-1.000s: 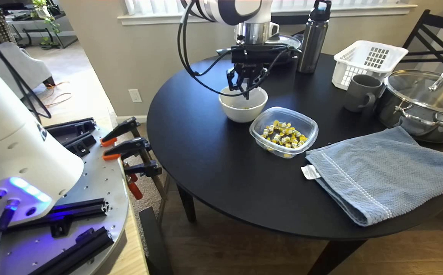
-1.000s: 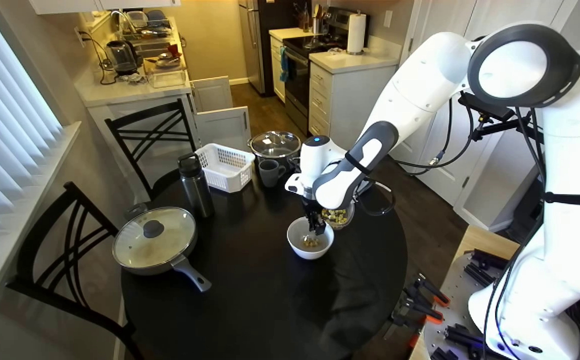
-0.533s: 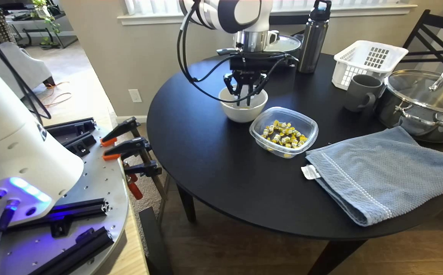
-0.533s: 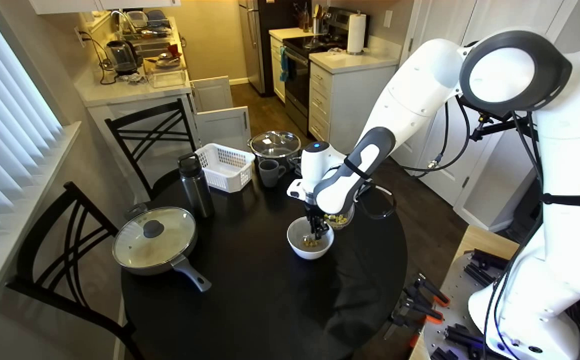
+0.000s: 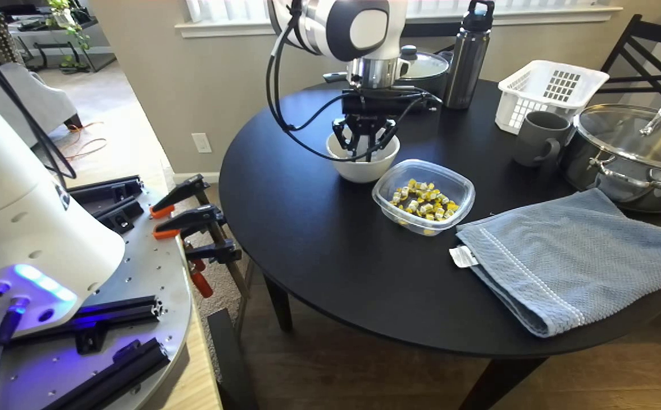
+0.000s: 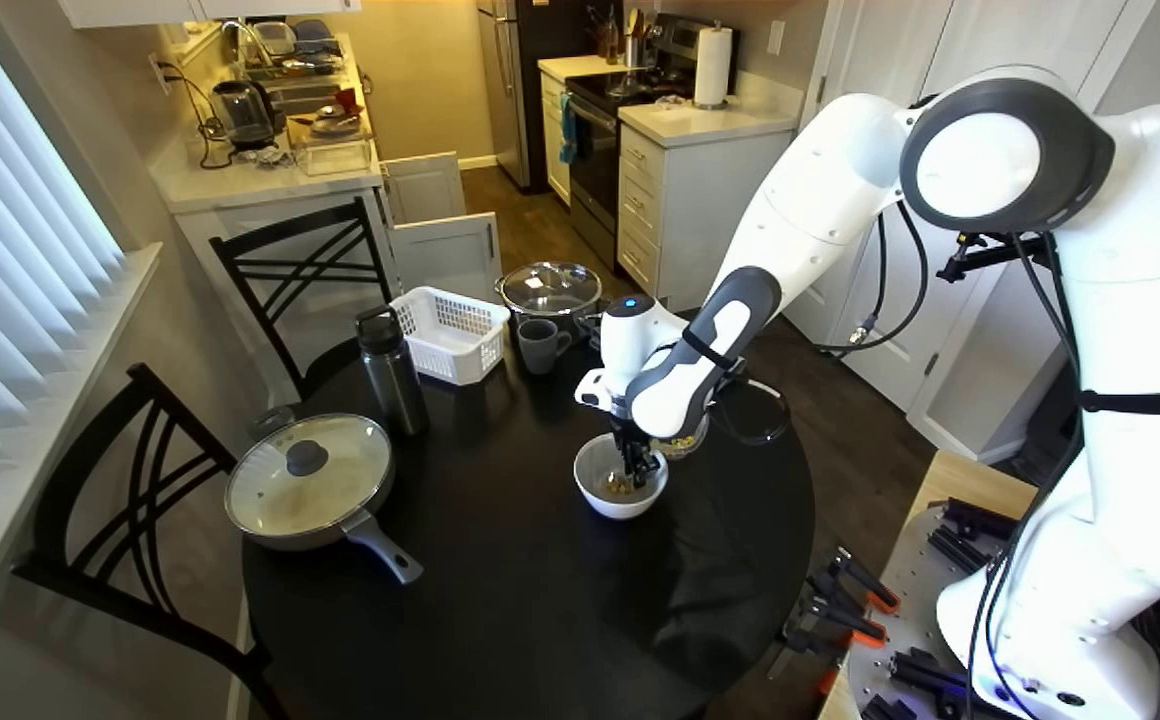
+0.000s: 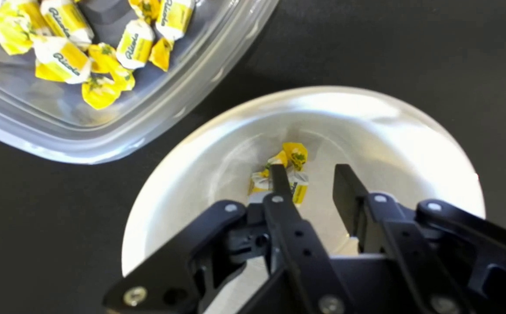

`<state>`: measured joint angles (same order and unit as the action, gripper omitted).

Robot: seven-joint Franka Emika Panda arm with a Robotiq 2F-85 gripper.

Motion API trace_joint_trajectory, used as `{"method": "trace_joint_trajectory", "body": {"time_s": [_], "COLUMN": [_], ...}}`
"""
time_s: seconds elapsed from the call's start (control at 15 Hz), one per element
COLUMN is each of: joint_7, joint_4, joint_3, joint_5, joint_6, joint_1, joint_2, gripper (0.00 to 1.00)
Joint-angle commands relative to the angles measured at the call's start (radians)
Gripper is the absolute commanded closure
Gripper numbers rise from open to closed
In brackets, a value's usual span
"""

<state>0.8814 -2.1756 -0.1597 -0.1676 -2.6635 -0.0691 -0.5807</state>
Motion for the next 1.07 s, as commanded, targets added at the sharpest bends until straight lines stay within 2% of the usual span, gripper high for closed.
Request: {"method": "trace_joint_trajectory", "body": {"time_s": [0.0,0.07,0.33,0.53,0.67,0.73,0.8,0.87,0.93,1.0], "joint_7": [-0.016,-0.016,-0.015,-0.010,-0.010,-0.012,-0.012,-0.014,-0.016,-0.017], "joint_4": [0.023,0.025,0.040,0.049,0.053,0.057,0.060,0.063,0.067,0.069], "joint_3": [0.015,0.016,0.018,0.015,0.015,0.017,0.019,0.021,0.025,0.027], "joint_5": [-0.023,-0.023,-0.026,-0.024,-0.024,-0.026,-0.028,-0.030,-0.034,-0.036], "joint_6": [0.024,0.026,0.033,0.040,0.045,0.050,0.054,0.059,0.062,0.065], "joint_1": [0.019,0.021,0.025,0.022,0.022,0.026,0.028,0.031,0.035,0.038], "joint_2": [-0.017,-0.021,-0.038,-0.048,-0.054,-0.058,-0.060,-0.063,-0.067,-0.070], "gripper": [0.42,0.39,0.16,0.08,0.07,0.11,0.10,0.14,0.14,0.26]}}
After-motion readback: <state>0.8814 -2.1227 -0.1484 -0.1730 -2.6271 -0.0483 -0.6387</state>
